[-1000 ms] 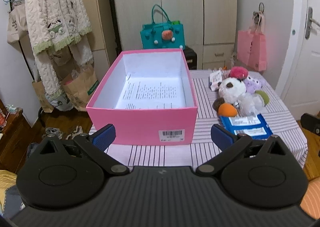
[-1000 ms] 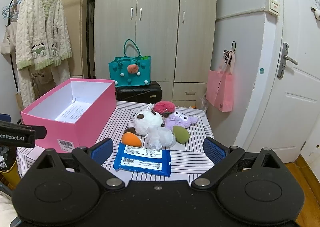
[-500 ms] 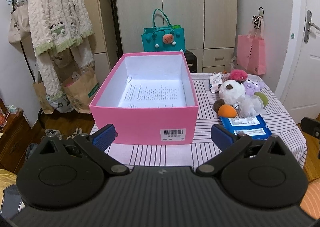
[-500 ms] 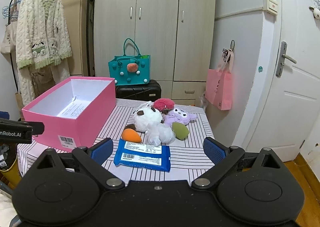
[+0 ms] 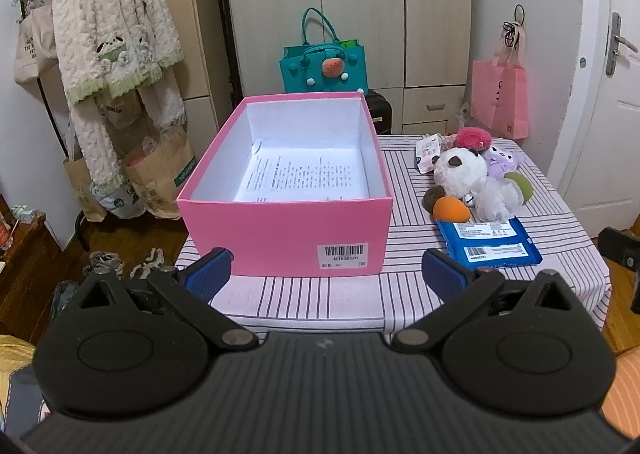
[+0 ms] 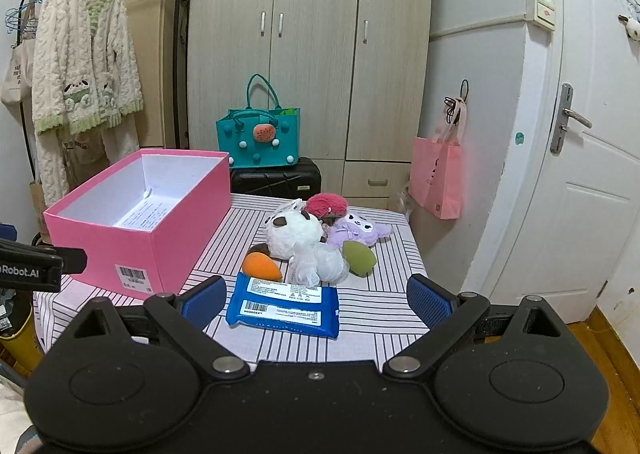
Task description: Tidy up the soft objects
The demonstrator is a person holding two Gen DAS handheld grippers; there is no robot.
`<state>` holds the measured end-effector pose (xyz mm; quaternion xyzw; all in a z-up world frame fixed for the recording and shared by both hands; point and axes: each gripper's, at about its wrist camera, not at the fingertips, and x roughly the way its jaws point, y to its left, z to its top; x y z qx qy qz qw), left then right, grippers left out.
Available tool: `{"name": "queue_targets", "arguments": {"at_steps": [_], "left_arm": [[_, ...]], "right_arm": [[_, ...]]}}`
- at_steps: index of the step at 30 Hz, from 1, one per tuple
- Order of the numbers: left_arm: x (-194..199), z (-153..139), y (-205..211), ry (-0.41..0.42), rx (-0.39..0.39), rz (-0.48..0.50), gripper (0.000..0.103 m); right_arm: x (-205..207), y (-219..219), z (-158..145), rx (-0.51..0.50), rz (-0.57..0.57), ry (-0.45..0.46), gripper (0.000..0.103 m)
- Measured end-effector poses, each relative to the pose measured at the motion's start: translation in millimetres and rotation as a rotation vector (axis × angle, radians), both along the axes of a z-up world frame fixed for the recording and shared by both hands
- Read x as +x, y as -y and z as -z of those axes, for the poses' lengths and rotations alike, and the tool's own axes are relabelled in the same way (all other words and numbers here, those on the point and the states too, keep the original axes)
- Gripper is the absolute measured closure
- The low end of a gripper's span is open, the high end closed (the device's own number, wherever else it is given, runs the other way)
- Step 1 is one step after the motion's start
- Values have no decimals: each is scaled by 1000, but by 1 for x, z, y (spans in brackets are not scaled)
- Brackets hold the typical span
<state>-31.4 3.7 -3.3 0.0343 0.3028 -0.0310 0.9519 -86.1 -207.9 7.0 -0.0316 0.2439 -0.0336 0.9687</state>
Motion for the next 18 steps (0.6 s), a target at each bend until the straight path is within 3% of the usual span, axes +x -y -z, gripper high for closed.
{"name": "queue_targets", "arguments": {"at_steps": [8,12,18], "left_arm": [[0,1,-2,-9,-6,7,0],[4,0,-7,-36,-49,86,0],[12,-3,-9,-22,-63,93,0]], "right_arm": [[0,1,0,5,-12,-4,4],[7,5,-2,-3,-64,0,4],[16,17,-4,36,-140,22,4]]}}
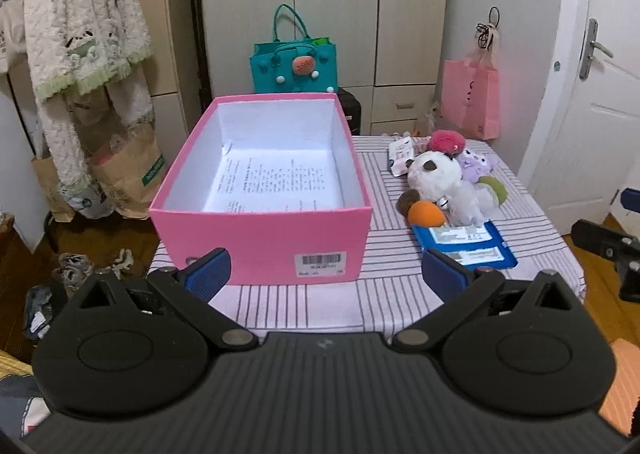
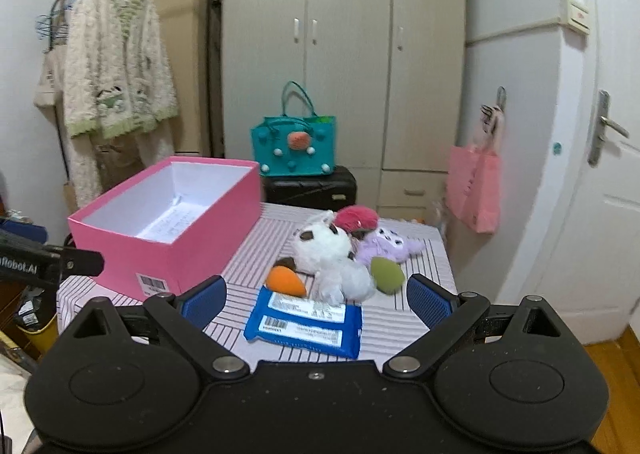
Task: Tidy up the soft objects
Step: 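Move the left tool to the blue wet-wipes pack and close on it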
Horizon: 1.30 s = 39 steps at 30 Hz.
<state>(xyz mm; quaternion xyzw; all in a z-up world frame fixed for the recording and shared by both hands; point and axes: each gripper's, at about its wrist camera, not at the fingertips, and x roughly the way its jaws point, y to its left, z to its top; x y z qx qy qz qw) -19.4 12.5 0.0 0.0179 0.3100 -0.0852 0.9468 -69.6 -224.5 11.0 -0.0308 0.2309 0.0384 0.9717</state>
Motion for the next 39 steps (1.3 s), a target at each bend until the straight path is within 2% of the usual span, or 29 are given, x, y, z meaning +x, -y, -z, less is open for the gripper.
{"name": "queue_targets", "arguments": {"at_steps": [4,6,9,14,21,23,30,39], "left_arm": [[7,-1,3,35,-30,45,0],[13,3,8,38,-50,82,0],[26,12,24,49,-26,115,0],[48,27,55,33,-6,212,0],[71,46,92,-38,-18,328,4],[78,53,100,-65,-33,355,13],[97,76,122,-154,-65,403,28],[127,101,128,-292,-114,355,38]], "right_arm": [[4,12,6,-8,-126,85,4],[16,26,12,44,-109,73,4],[31,42,24,101,-102,50,4],[50,53,51,106,-78,-3,5],[69,70,85,123,-58,-107,8],[74,76,92,143,-63,-132,13],[90,85,117,201,-130,-205,20],[115,77,131,209,-170,-252,29]]}}
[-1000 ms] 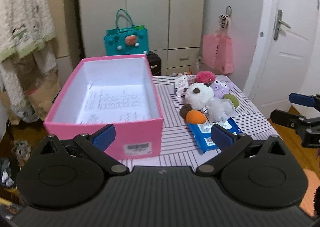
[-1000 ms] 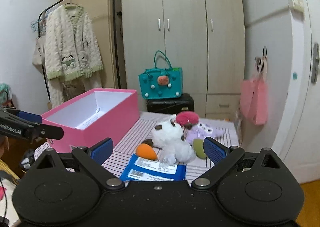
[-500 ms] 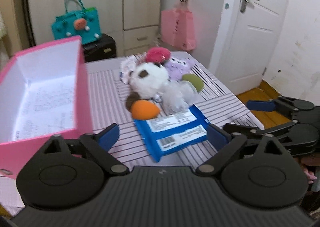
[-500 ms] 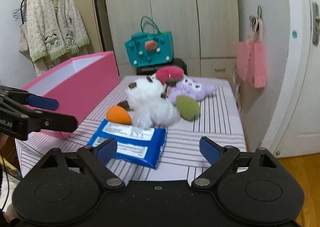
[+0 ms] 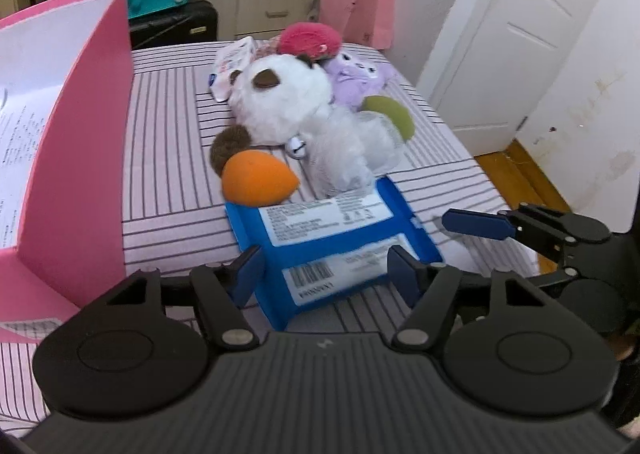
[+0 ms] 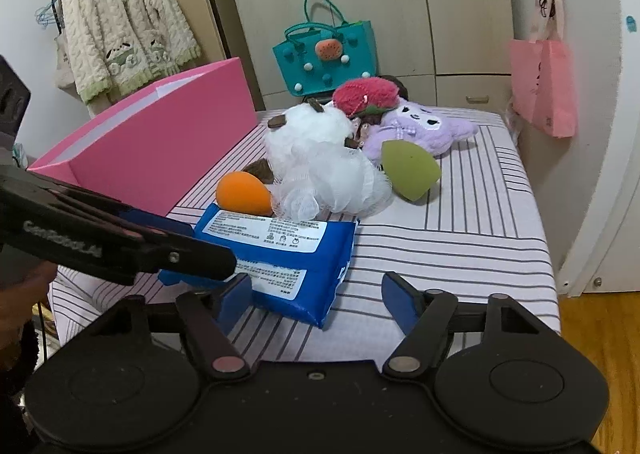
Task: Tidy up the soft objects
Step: 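Move the left tool to the blue wet-wipes pack and close on it, then lift the blue wet-wipes pack with the left tool and carry it over the pink box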
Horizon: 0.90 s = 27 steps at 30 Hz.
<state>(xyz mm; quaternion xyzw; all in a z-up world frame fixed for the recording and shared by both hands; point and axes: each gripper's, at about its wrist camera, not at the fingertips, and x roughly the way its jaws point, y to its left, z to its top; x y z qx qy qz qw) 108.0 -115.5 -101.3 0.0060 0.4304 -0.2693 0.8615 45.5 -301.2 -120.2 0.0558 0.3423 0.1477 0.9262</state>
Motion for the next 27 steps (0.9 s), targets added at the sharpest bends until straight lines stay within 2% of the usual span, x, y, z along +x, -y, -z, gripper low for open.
{"name": "queue_targets", "arguments": {"at_steps": [3,6,7,9,11,12,16,19,20,22,23,27], "left_arm": [[2,2,2,18,20,-18,41],[4,2,3,20,23,-29,45],[5,2,2,24,29,-35,46],[5,3,3,33,51,-55,46],[4,5,4,61,105,-102,44],[5,6,5,67,124,-117,44],[9,9,-1,29,88,-135,44],[10,11,-3,7,64,-129,45],[12,13,-4,-20,39,-112,46],[10,14,-4,-19,26,-100,50],[7,15,-3,-14,25,-103,53],[4,16,-6,-12,2,-100,56]], "right_arm": [[6,2,4,8,-21,-14,34],[7,4,4,35,-47,-21,45],[6,4,4,43,-55,-19,53],[4,4,3,38,-60,-12,62],[2,5,3,30,-50,-12,77],[2,7,3,33,-39,-12,81],[-1,14,2,38,-23,-17,93],[-3,15,1,30,-32,-21,94],[-3,15,1,25,-34,-22,94],[-1,18,1,33,-34,-33,93],[0,19,1,41,-27,-37,89],[7,27,1,73,-11,-65,83]]}}
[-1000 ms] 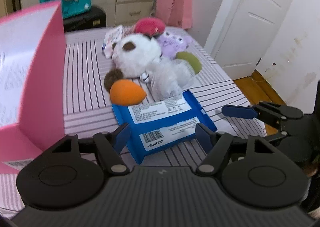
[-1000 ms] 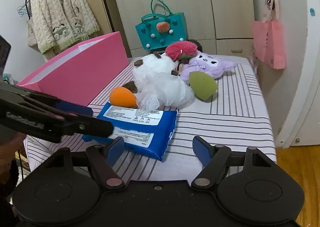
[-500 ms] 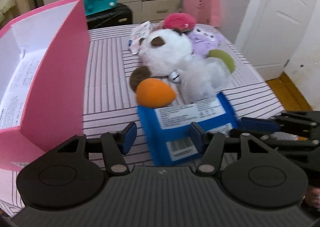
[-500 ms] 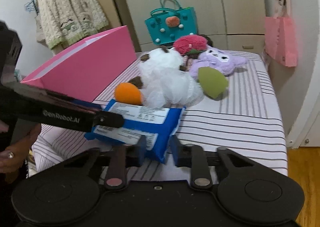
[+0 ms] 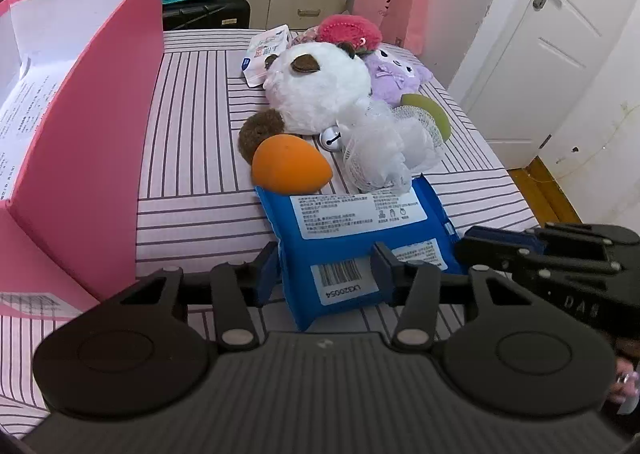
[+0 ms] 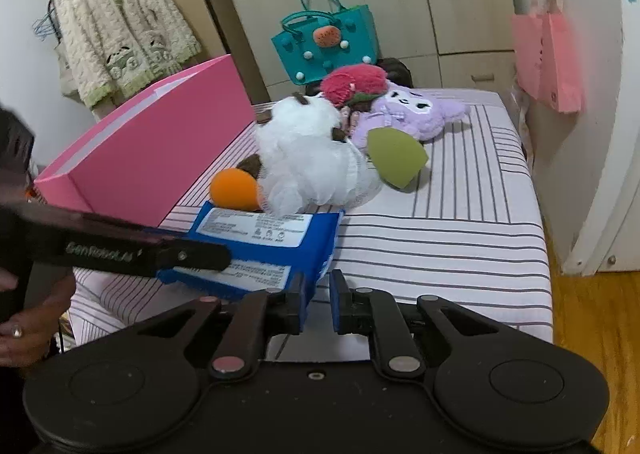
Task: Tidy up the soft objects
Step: 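Lift the blue wet-wipes pack with the left tool and carry it over the pink box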
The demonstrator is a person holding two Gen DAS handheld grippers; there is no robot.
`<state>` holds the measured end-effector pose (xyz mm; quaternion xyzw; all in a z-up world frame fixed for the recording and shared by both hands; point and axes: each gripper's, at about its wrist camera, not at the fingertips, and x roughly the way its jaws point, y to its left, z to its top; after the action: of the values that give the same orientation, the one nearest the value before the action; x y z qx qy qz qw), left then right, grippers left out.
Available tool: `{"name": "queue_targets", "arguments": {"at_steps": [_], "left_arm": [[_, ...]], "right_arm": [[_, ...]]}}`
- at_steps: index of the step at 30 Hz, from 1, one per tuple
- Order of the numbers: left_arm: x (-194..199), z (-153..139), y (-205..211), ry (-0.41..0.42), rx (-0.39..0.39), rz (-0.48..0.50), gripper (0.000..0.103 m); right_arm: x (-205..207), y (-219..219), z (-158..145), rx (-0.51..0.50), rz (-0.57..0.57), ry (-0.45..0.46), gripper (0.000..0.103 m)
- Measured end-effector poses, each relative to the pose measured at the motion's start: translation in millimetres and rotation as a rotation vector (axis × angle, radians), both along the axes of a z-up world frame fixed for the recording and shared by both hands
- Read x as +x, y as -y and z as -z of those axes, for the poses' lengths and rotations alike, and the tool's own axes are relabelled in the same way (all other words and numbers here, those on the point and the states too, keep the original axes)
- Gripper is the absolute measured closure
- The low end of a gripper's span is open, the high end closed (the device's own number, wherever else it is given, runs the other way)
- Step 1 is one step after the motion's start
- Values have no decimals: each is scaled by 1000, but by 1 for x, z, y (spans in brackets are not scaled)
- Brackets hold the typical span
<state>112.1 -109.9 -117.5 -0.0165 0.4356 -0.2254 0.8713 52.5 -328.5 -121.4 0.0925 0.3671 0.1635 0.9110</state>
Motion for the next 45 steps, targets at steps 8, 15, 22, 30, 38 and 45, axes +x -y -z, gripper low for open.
{"name": "queue_targets", "arguments": {"at_steps": [8,15,22,30,38,45], "left_arm": [[1,1,-5,1,-21,-4,58],[1,1,-5,7,-15,1,59],[-2,1,-4,17,-14,-2,62],[-5,-1,1,22,0,-16,65],[-11,-10,4,-12,15,55,65],[-18,-15,-1,-53,15,106,65]], "right_arm": [[20,9,0,63,-97,-112,61],[26,-9,-1,32,-241,-116,54],[13,-38,3,-194,-323,34,41],[11,-43,6,-188,-238,80,45],[3,-44,0,-161,-181,39,51],[-10,-52,-8,-174,-156,-4,51]]}}
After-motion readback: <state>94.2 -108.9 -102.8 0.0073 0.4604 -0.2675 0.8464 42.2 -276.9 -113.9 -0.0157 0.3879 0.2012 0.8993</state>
